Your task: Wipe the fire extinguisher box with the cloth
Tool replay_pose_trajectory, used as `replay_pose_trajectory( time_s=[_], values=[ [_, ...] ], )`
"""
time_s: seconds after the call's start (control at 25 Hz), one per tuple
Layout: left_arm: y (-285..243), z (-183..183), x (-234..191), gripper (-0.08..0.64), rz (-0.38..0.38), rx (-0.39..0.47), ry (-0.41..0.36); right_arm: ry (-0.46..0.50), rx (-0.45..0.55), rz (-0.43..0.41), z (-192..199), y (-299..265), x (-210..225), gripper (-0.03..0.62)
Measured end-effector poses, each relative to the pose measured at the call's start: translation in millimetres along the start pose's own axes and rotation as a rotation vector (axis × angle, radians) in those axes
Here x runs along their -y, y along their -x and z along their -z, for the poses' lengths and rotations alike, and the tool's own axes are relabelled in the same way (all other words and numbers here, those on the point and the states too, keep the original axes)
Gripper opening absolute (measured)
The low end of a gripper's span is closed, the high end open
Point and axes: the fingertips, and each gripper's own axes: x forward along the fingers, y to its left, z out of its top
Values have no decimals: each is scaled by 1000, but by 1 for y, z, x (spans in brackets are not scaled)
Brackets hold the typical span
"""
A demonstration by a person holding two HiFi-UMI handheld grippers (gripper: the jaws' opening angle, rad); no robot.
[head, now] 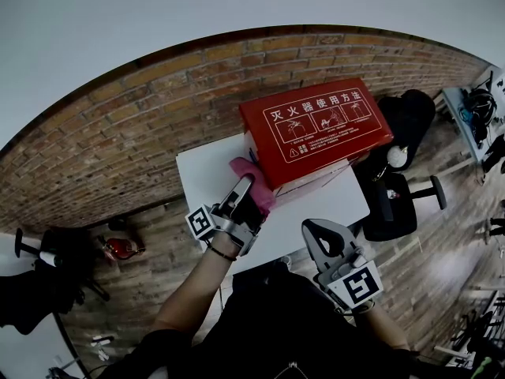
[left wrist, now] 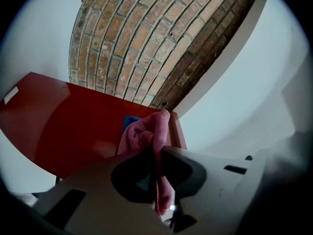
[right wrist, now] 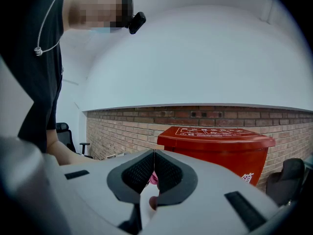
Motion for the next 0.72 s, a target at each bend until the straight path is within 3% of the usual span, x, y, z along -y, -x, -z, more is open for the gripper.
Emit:
replay_pose_trajectory(
  time_s=[0.72],
  values=[
    [-26,7,41,84,113,-20,-5,-1,9,7,0,5,5,20]
  ],
)
